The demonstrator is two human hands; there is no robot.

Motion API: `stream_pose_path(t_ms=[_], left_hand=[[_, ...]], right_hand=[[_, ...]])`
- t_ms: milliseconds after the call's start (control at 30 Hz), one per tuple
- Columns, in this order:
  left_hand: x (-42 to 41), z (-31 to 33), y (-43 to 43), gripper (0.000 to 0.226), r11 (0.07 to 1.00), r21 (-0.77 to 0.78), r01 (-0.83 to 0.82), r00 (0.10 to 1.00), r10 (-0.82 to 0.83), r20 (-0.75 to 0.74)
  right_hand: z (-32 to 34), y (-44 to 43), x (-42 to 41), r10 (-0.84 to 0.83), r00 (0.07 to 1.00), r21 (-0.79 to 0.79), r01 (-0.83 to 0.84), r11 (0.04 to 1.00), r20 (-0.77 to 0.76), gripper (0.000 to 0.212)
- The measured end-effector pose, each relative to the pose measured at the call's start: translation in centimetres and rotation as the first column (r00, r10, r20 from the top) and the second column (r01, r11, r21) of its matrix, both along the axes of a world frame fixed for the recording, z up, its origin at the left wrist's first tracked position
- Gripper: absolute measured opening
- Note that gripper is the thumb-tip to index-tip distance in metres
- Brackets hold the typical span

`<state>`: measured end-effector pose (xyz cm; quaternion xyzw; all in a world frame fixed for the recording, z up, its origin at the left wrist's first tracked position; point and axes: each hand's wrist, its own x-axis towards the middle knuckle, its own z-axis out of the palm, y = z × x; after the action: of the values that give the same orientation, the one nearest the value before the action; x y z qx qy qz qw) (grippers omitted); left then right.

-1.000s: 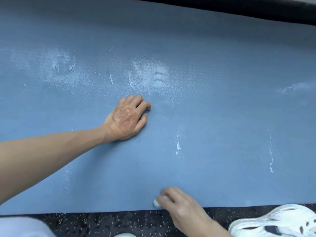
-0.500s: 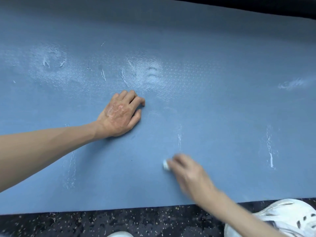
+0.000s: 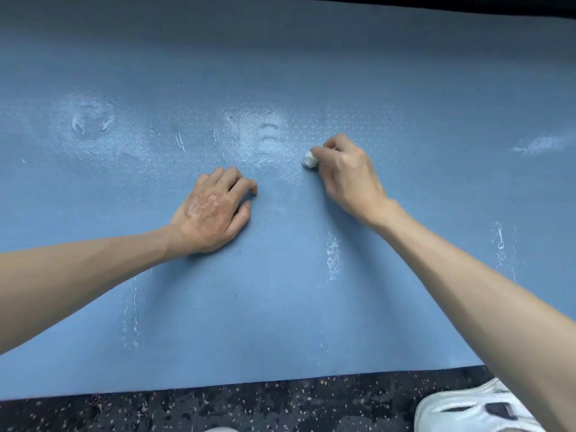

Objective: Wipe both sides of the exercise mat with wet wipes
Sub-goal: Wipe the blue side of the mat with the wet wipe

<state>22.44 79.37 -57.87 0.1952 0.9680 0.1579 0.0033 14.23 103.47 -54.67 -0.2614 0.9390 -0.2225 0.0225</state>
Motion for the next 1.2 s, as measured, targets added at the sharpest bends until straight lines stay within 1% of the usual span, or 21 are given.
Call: stream_pose_path(t_ms=[100,200,267,333,367,433,467,533,567,600,667,733,800,900,967,1000,1067,1100,1133,1167,1200], left_hand=[[0.0,0.0,0.0,0.023,1.0,0.008,-0.003,1.0,0.003,-0.009],[-0.1,0.1,0.0,0.023,1.0,0.002,0.003,1.0,-0.003,-0.019],[-0.1,0.1,-0.1,0.022,1.0,-0.005,0.002,1.0,-0.002,-0.024],[0.0,0.1,-0.1,0.022,1.0,-0.012,0.003,1.0,-0.004,-0.026],[0.0,0.1,-0.1,0.022,1.0,-0.016,0.005,1.0,-0.005,-0.025],[0.0,0.1,0.0,0.023,1.0,-0.017,0.008,1.0,-0.008,-0.02],[-0.1,0.2,0.0,0.023,1.0,-0.015,0.007,1.0,-0.007,-0.013],[-0.1,0.2,0.0,0.023,1.0,-0.014,0.002,1.0,-0.002,-0.007],[0.0,0.2,0.0,0.023,1.0,-0.015,0.0,1.0,0.0,-0.008],[0.0,0.2,0.0,0.022,1.0,-0.015,0.0,1.0,0.0,-0.009],[0.0,0.2,0.1,0.023,1.0,-0.016,0.001,1.0,-0.002,-0.005],[-0.1,0.2,0.1,0.023,1.0,-0.014,0.0,1.0,0.0,-0.003],[-0.1,0.2,0.1,0.023,1.0,-0.017,0.0,1.0,0.0,-0.008],[-0.1,0.2,0.0,0.023,1.0,-0.021,0.0,1.0,-0.001,-0.009],[-0.1,0.3,0.0,0.024,1.0,-0.023,0.002,1.0,-0.002,-0.003],[-0.2,0.2,0.0,0.024,1.0,-0.025,0.002,1.0,-0.002,0.002],[-0.2,0.2,0.0,0.024,1.0,-0.029,0.003,1.0,-0.003,0.01],[-0.1,0.2,0.0,0.024,1.0,-0.029,0.003,1.0,-0.003,0.01],[-0.1,0.2,0.0,0.023,1.0,-0.027,0.003,1.0,-0.002,0.008],[-0.1,0.2,0.0,0.023,1.0,-0.023,0.004,1.0,-0.004,0.005],[-0.1,0.2,0.0,0.023,1.0,-0.02,0.005,1.0,-0.005,0.004]], right_hand=[[-0.1,1.1,2.4,0.039,0.999,0.018,-0.039,0.999,-0.007,0.036],[0.3,4.1,10.8,0.196,0.967,-0.026,-0.195,0.98,0.163,0.021],[1.0,6.6,17.1,0.295,0.894,-0.017,-0.307,0.951,0.338,0.016],[1.8,8.6,20.9,0.403,0.801,-0.036,-0.433,0.901,0.443,0.019],[1.9,9.1,21.1,0.427,0.769,-0.042,-0.465,0.884,0.475,0.022],[1.6,8.2,18.0,0.481,0.8,-0.025,-0.507,0.862,0.36,0.027],[1.5,7.2,15.5,0.45,0.837,-0.01,-0.47,0.882,0.311,0.027],[0.5,5.1,9.7,0.354,0.918,0.059,-0.369,0.928,0.177,0.033],[0.4,3.7,6.4,0.271,0.959,0.079,-0.278,0.957,0.086,0.038],[0.4,2.7,3.7,0.153,0.987,0.057,-0.155,0.986,0.043,0.041],[0.4,1.9,0.1,0.005,0.999,0.031,-0.006,1.0,0.032,0.042],[0.3,1.5,-0.4,-0.023,1.0,0.034,0.023,0.999,0.014,0.041],[0.1,2.1,2.0,0.012,1.0,0.028,-0.013,1.0,0.019,0.032],[0.4,4.6,10.4,0.155,0.97,-0.025,-0.154,0.988,0.188,0.022],[1.1,6.0,15.7,0.288,0.88,-0.014,-0.305,0.952,0.377,0.021],[1.5,6.6,17.6,0.38,0.815,-0.047,-0.401,0.915,0.437,0.024],[1.8,8.0,19.7,0.539,0.715,-0.11,-0.554,0.826,0.446,0.026],[1.9,8.0,19.2,0.563,0.68,-0.137,-0.574,0.807,0.469,0.024],[2.0,7.6,18.0,0.575,0.682,-0.144,-0.581,0.801,0.452,0.022],[2.0,6.8,16.3,0.579,0.709,-0.117,-0.588,0.801,0.403,0.024],[1.3,6.2,14.5,0.542,0.762,-0.087,-0.55,0.83,0.354,0.032]])
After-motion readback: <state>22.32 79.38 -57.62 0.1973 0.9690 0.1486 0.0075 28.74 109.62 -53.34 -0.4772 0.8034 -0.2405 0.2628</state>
